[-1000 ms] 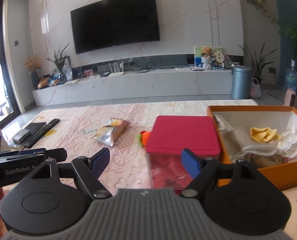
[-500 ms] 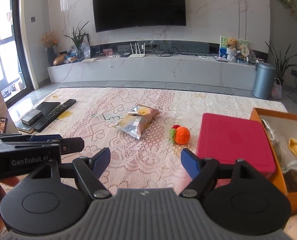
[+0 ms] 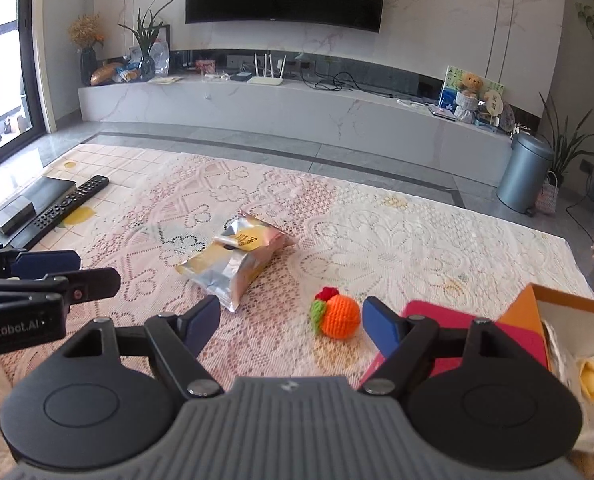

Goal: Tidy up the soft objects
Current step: 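Move both tools back over the table toward the foil packet and orange fruit, then grasp the foil snack packet with the left tool while the right tool grasps the orange knitted fruit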

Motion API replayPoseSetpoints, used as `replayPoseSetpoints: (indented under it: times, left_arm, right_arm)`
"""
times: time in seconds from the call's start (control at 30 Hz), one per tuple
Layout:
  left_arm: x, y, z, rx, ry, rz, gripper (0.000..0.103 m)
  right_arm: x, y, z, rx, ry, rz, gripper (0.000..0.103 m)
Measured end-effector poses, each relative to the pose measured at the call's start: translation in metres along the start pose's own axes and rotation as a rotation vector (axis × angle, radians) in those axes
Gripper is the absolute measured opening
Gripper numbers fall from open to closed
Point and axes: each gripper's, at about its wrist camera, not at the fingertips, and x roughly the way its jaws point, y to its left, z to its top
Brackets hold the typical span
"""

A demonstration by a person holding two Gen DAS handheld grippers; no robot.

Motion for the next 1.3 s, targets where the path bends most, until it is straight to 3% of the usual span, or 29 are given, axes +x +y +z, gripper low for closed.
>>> replayPoseSetpoints:
  times: [0.2, 0.5, 0.7, 0.87, 1.1, 1.23, 1.3]
  left_arm:
    - [0.021, 0.010, 0.008, 0.040, 0.031, -0.069, 0.072]
    - [0.065, 0.006, 0.010, 0.100, 0.099, -0.104, 0.079]
    - [0.098, -0.007, 0.019, 0.156, 0.121, -0.084, 0.087]
    - [0.117, -0.008, 0.014, 0.171, 0.102, -0.020, 0.087]
    - [0.126, -0.008, 0.009, 0.191, 0.094, -0.018, 0.087]
    - [0.134, -0.007, 0.009, 0.206, 0.091, -0.026, 0.093]
    - [0.136, -0.008, 0.009, 0.226, 0.091, -0.025, 0.094]
  right_arm:
    - [0.029, -0.003, 0.029, -0.026, 0.103, 0.020, 0.078]
    - [0.077, -0.013, 0.056, -0.054, 0.287, 0.041, 0.081]
    - [0.112, -0.024, 0.061, -0.030, 0.403, 0.019, 0.081]
    - [0.141, -0.036, 0.061, 0.048, 0.506, 0.026, 0.082]
    - [0.175, -0.051, 0.054, 0.169, 0.627, -0.018, 0.082]
    - [0.189, -0.055, 0.048, 0.205, 0.693, -0.039, 0.082]
    - [0.193, -0.055, 0.044, 0.209, 0.718, -0.037, 0.078]
